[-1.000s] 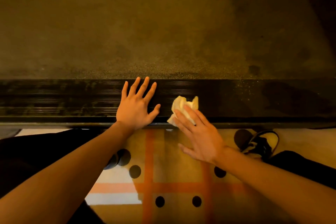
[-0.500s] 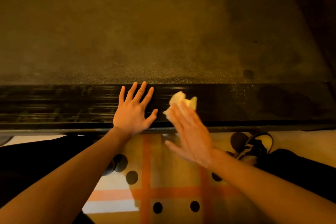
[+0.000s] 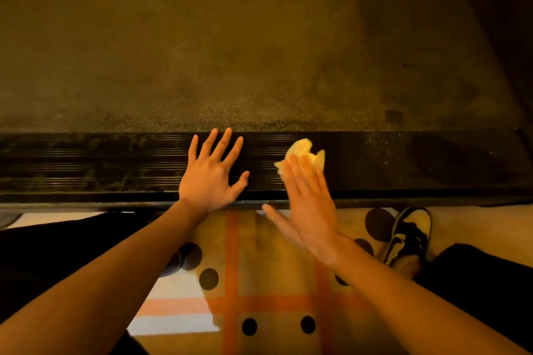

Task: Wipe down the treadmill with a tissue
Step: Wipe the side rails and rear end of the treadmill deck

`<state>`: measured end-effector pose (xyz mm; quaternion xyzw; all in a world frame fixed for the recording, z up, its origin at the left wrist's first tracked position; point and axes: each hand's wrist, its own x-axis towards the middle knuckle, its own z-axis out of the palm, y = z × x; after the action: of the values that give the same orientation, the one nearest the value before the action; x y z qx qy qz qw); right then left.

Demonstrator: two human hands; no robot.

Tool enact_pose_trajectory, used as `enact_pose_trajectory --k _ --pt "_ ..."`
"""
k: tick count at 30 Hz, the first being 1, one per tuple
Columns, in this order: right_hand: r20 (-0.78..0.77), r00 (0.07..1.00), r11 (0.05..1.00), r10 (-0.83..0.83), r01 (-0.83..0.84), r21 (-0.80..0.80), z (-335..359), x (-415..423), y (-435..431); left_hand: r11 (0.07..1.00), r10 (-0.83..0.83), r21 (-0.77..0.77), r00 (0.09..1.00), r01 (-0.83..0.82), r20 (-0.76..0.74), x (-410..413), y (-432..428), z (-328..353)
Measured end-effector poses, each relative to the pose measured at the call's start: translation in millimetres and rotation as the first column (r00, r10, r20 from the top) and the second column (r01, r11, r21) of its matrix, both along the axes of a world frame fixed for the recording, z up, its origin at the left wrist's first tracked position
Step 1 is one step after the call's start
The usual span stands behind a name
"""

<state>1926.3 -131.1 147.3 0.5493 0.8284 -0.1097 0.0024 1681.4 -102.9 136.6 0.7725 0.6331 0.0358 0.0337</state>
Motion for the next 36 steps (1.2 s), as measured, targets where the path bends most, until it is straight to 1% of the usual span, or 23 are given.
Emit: enact_pose_trajectory --k 2,4,7,8,9,11,14,16,18,20,23,25,27,29,31,33,34,36 --pt "0.032 0.997 0.997 0.071 -0.071 0.005 1.5 1.9 2.9 1.0 -0.001 -0.001 1.0 0.001 -0.005 -1.2 0.2 0.8" --pt "0.054 0.992 0.993 0.116 -0.116 0.0 0.3 44.9 -3.1 1.0 -0.002 -0.004 1.0 0.002 0.0 -1.5 0.3 1.0" --pt "0.097 0.994 0.998 0.051 -0.053 0.019 -1.9 128.1 -17.5 1.0 -0.005 0.001 1.0 0.005 0.007 0.5 -0.1 1.7" --pt "0.125 0.991 0.999 0.043 -0.045 0.016 -2.3 146.0 -20.8 1.0 -0.005 0.006 1.0 0.005 0.008 0.4 -0.1 1.2" --pt "0.159 0.985 0.997 0.069 -0.071 0.012 -2.8 154.5 -21.1 1.0 -0.005 0.01 1.0 0.005 0.006 0.0 -0.3 1.0" --pt "0.213 0.958 0.978 0.194 -0.205 0.029 -6.9 146.9 -14.0 1.0 0.0 0.009 1.0 0.0 -0.002 0.7 -0.8 0.4" --pt "0.213 0.892 0.903 0.398 -0.422 0.078 -16.8 95.5 -2.3 1.0 0.01 -0.002 1.0 -0.01 -0.009 1.9 -0.1 2.2" --pt "0.256 0.836 0.848 0.486 -0.522 0.094 -25.7 69.6 3.4 1.0 0.012 -0.007 1.0 -0.012 -0.014 2.8 -0.4 2.6" --pt "0.251 0.805 0.807 0.537 -0.577 0.123 -29.1 78.9 13.5 1.0 0.013 -0.005 1.0 -0.013 -0.014 2.6 -0.3 2.3" --pt "0.209 0.812 0.812 0.545 -0.573 0.11 -26.0 118.6 21.7 1.0 0.015 0.004 1.0 -0.015 -0.005 0.9 -0.6 1.2" --pt "0.258 0.818 0.828 0.514 -0.552 0.097 -20.0 203.9 32.5 1.0 0.01 -0.001 1.0 -0.01 -0.008 2.3 0.3 2.1" --pt "0.257 0.827 0.843 0.5 -0.533 0.071 -11.7 233.9 36.4 1.0 0.023 -0.015 1.0 -0.023 -0.01 2.8 0.4 2.6" --pt "0.203 0.852 0.863 0.482 -0.502 0.057 -9.2 220.3 32.8 0.999 0.031 -0.031 0.999 -0.032 -0.016 2.9 -0.1 3.6" --pt "0.143 0.893 0.896 0.427 -0.439 0.066 -10.1 175.4 22.1 0.998 0.045 -0.039 0.999 -0.045 -0.013 5.2 0.3 5.1" --pt "0.073 0.932 0.931 0.355 -0.359 0.064 -9.8 121.9 12.2 0.995 0.083 -0.053 0.996 -0.084 -0.009 12.0 -1.3 6.2" --pt "-0.031 0.965 0.965 0.259 -0.258 0.037 -6.4 86.1 9.1 0.988 0.14 -0.064 0.99 -0.141 -0.018 24.1 -0.9 7.6" --pt "-0.06 0.971 0.973 0.231 -0.231 0.022 -3.2 79.0 9.6 0.985 0.155 -0.07 0.988 -0.157 -0.021 31.2 -0.5 8.9" --pt "-0.056 0.972 0.974 0.227 -0.226 0.016 -2.0 88.1 9.4 0.986 0.148 -0.078 0.989 -0.149 -0.013 47.3 -1.6 12.0"
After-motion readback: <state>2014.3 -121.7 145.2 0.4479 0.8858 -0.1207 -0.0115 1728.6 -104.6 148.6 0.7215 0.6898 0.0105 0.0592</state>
